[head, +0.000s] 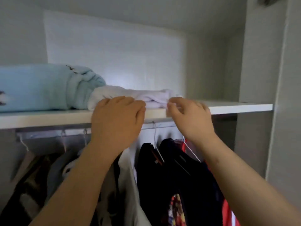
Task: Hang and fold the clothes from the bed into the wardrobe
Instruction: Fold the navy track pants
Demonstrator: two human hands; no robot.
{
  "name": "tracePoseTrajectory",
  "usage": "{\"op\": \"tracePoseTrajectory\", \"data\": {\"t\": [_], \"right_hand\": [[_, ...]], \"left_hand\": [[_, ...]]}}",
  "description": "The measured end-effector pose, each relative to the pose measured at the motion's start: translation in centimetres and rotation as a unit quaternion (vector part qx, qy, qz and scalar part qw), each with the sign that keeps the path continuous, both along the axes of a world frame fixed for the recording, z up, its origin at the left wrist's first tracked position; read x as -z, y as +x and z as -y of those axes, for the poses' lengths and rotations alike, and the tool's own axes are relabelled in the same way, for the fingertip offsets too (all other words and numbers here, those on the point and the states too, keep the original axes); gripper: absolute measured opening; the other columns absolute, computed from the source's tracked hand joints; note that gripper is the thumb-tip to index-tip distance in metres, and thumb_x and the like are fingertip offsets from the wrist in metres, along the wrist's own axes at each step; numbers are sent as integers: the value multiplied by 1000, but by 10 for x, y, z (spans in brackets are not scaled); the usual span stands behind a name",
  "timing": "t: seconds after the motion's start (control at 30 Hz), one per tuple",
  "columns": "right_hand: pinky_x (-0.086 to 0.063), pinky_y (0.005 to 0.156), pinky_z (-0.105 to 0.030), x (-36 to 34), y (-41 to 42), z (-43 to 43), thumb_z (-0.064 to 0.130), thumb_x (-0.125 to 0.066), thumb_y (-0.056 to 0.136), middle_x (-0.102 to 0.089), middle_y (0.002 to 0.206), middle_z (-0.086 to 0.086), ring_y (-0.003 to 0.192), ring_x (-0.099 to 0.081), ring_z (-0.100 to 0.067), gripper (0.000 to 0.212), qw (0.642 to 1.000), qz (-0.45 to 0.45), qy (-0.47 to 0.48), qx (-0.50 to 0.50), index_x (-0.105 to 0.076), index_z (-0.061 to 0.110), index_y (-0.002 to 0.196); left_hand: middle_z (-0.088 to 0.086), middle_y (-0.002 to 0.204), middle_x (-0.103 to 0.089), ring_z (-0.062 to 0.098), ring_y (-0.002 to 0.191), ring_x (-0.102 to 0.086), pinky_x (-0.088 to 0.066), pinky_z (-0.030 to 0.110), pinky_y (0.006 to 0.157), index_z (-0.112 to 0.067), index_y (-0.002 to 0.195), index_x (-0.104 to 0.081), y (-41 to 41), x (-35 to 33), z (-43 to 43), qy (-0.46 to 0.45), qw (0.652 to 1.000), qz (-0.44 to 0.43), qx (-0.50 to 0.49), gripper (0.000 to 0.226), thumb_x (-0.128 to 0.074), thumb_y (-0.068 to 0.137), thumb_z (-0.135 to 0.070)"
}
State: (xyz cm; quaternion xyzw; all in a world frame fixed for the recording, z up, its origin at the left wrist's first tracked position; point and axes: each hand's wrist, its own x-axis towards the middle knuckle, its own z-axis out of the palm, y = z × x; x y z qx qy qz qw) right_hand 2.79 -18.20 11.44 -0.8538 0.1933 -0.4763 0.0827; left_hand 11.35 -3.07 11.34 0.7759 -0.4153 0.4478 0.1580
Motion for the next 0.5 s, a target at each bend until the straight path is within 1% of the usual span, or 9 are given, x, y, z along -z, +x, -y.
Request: {"op": "tracePoseTrajectory", "data": {"t": [0.07, 0.13, 0.2, 0.27, 0.3, 0.37, 0.4, 0.47, 0.5], "right_hand": [[-28, 106, -37, 18, -20, -11, 35, -47, 92, -56, 128, 5, 124, -44, -17, 33, 1000, 10, 23, -10, -56, 29, 123], [-33, 106, -40, 34, -48, -20, 36, -50, 89, -52, 134, 7, 125, -45, -16, 41, 995, 24, 95, -5, -49, 33, 130], [-37, 104, -41, 46, -88, -23, 37, -51, 88, -56, 129, 4, 120, -50, -19, 44, 985, 45, 167, 27, -47, 34, 131], [-39, 102, -40, 61, -133, -27, 39, -52, 87, -58, 128, 5, 119, -51, -19, 41, 975, 45, 203, 77, -51, 35, 128], [-40, 101, -37, 73, -154, -31, 40, -53, 87, -58, 128, 6, 119, -51, -17, 39, 968, 43, 223, 101, -53, 35, 126], [-41, 96, -30, 100, -197, -40, 39, -54, 87, -60, 124, 8, 116, -53, -14, 34, 948, 47, 276, 152, -57, 35, 120], [-41, 96, -30, 117, -221, -47, 39, -55, 86, -61, 122, 8, 114, -53, -14, 32, 935, 51, 299, 184, -60, 35, 117], [-40, 100, -34, 149, -271, -63, 39, -55, 86, -63, 118, 8, 113, -54, -14, 28, 905, 65, 341, 245, -62, 34, 112], [-40, 101, -35, 166, -297, -73, 38, -56, 86, -64, 116, 7, 113, -54, -15, 26, 888, 77, 364, 271, -64, 33, 110]], "left_hand": [[8, 111, -66, 30, 110, -57, -33, 45, 99, -18, 114, -66, -10, 17, 6, -10, 998, 4, 55, 45, -32, 87, -33], [8, 114, -65, 33, 117, -52, -30, 46, 103, -16, 109, -68, -25, 36, 16, -54, 986, -25, 158, 37, -41, 87, -28], [1, 105, -68, 23, 108, -58, -37, 32, 94, -17, 101, -70, -53, 50, 28, -108, 943, -129, 289, 32, -44, 87, -29], [-6, 99, -69, 8, 95, -58, -36, 16, 81, -19, 100, -70, -86, 68, 41, -117, 895, -217, 371, 23, -51, 87, -26], [-8, 98, -69, 5, 91, -56, -36, 13, 79, -20, 99, -70, -102, 81, 49, -95, 880, -245, 397, 19, -55, 88, -22], [-9, 94, -70, 5, 88, -59, -40, 16, 80, -23, 98, -71, -138, 110, 64, -27, 836, -318, 447, 17, -58, 87, -22], [-9, 89, -71, 6, 85, -61, -43, 18, 79, -25, 96, -71, -160, 124, 69, 11, 808, -355, 470, 16, -58, 86, -24], [-12, 77, -68, 3, 76, -61, -43, 11, 71, -26, 90, -70, -209, 153, 76, 82, 757, -400, 510, 12, -59, 85, -27], [-14, 75, -68, 2, 75, -61, -42, 9, 68, -26, 88, -70, -236, 167, 77, 119, 736, -412, 524, 12, -59, 85, -29]]}}
